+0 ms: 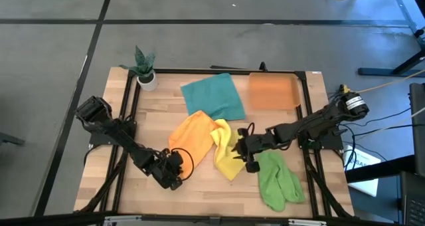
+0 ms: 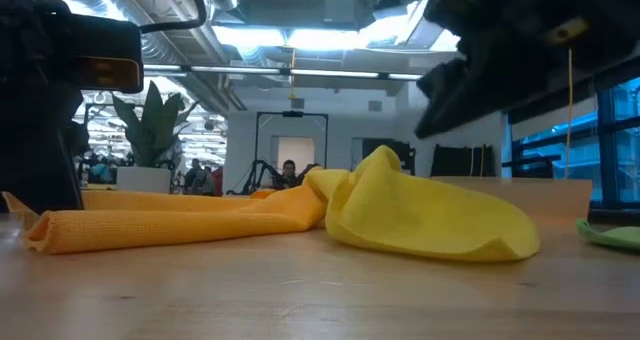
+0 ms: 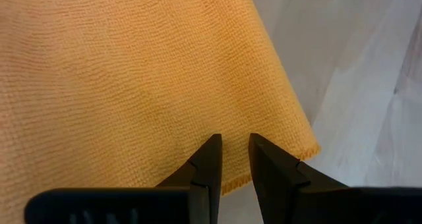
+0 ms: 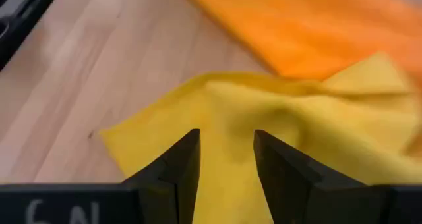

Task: Roll microfiber towels into tight, uniform cylinder then place into a basket
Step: Roll the orange microfiber towel

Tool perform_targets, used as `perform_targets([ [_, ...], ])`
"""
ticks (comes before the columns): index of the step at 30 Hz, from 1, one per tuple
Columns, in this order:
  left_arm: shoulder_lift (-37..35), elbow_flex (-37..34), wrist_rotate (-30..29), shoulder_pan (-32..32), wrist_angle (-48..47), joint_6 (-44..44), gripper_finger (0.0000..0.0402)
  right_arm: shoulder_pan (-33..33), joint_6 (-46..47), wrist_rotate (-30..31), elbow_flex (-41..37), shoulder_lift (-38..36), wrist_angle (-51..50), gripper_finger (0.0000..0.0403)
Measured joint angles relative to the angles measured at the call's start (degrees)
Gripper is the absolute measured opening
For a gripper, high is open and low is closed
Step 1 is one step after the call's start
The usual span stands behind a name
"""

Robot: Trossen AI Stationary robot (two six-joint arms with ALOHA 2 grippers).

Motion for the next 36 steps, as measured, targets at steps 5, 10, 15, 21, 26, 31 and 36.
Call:
perform_targets([
  [5,0.0,0.0,-0.02,0.0,0.0,0.02,0.0069,0.25,0.33,1.5,-0.02,5.17,-0.32,0.0143],
  [10,-0.01,0.0,-0.04,0.0,-0.01,0.02,0.0069,1.44,-3.16,2.63,-0.05,6.85,0.91,0.0093],
  [15,-0.02,0.0,-0.09,0.0,-0.02,0.04,0.0069,2.92,-4.71,1.7,-0.04,6.91,2.04,0.001],
  [21,-0.02,0.0,-0.11,0.0,0.0,0.0,0.0069,2.43,-3.18,1.79,-0.02,10.47,1.79,0.0004],
  [26,1.49,0.12,-0.46,-0.09,0.99,-2.11,0.0069,1.83,-1.76,6.31,0.24,13.36,1.84,0.0004],
  [31,5.15,0.38,1.02,-0.2,7.4,-2.79,0.0069,1.68,-1.64,13.37,0.23,13.16,-1.66,0.0003],
  [36,6.22,0.19,2.17,-0.2,15.32,-0.78,0.0069,0.28,-1.52,18.34,0.09,12.1,-6.0,0.0002],
])
